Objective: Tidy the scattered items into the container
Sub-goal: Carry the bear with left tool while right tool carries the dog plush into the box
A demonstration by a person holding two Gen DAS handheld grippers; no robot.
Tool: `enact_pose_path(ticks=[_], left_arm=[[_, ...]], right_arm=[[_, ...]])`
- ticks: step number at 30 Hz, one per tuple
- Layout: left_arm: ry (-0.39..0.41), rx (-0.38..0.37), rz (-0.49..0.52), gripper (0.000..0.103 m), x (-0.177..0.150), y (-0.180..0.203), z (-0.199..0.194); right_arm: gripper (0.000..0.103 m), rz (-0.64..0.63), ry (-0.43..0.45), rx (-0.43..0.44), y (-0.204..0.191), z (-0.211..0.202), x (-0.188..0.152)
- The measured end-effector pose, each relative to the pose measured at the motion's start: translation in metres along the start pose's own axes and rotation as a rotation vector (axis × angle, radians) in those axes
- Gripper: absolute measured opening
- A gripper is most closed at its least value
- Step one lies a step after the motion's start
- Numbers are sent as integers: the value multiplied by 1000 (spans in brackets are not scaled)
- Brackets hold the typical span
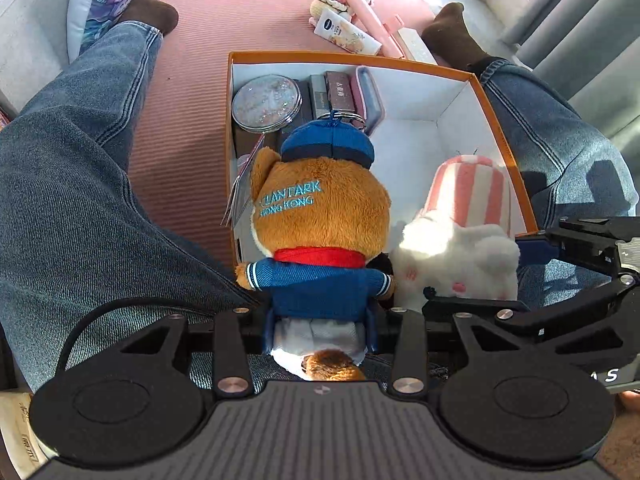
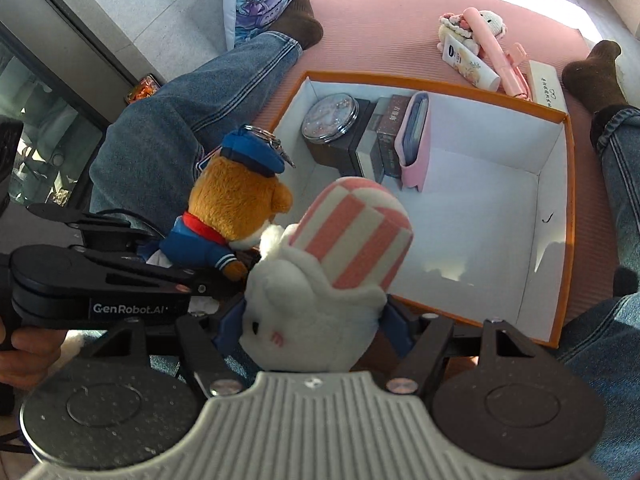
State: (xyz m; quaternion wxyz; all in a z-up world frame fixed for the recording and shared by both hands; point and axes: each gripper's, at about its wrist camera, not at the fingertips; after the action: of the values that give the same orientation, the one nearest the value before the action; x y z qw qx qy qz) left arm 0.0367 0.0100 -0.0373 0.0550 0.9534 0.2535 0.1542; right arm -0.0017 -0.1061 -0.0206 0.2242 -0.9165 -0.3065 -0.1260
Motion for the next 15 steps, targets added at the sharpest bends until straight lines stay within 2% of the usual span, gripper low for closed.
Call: enact_pose_path(ticks=[5, 15], left_arm=[[-29, 16, 15, 46, 4, 2, 10], [-65, 9, 8, 46, 11, 3, 24]], right_arm=[[73, 10, -14, -16, 7, 8, 1], [75, 35, -19, 18, 14, 11, 3]])
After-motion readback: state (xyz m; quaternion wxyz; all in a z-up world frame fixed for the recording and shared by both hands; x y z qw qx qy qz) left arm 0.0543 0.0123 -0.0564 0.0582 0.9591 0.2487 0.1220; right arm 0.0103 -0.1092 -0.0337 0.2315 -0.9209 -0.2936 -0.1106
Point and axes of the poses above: each gripper's, at about its wrist camera, not at the fingertips, and z roughly the way its jaws point, y to its right, x to its top, and after that the axes turned 2 degrees about x, right-handed
